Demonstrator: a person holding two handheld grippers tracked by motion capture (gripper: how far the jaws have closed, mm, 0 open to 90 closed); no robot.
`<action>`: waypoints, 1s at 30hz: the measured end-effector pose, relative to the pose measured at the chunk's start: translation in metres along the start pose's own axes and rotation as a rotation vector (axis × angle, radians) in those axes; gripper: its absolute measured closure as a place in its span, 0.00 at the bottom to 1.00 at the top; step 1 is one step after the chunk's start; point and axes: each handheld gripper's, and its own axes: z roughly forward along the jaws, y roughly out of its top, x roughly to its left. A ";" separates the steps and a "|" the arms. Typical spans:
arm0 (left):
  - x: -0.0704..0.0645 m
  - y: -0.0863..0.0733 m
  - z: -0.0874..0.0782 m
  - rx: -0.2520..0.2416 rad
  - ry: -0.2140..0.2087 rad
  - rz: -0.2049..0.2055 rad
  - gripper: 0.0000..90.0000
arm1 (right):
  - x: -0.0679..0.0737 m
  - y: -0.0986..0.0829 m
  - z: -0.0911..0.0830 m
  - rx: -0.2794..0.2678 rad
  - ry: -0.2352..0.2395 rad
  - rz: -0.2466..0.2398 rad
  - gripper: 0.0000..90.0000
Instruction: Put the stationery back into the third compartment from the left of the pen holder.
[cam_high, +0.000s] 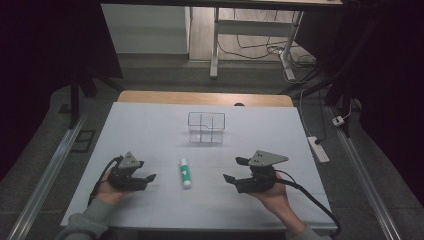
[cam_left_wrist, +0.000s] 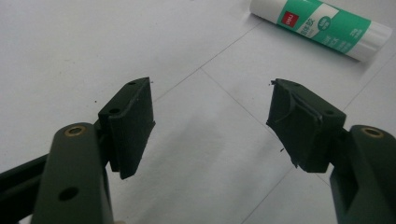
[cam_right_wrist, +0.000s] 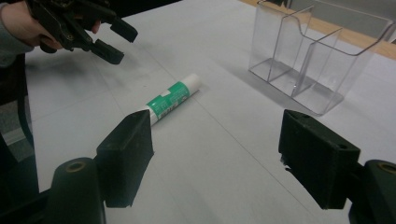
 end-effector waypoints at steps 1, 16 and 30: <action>0.000 0.000 0.000 0.000 0.000 0.000 0.34 | 0.001 0.001 0.002 0.003 0.000 -0.004 0.29; 0.001 0.000 0.001 -0.007 0.005 -0.012 0.31 | 0.021 0.038 0.057 0.041 0.061 -0.031 0.30; 0.002 0.000 0.003 0.001 0.002 -0.001 0.31 | 0.022 0.043 0.089 0.115 0.053 -0.014 0.30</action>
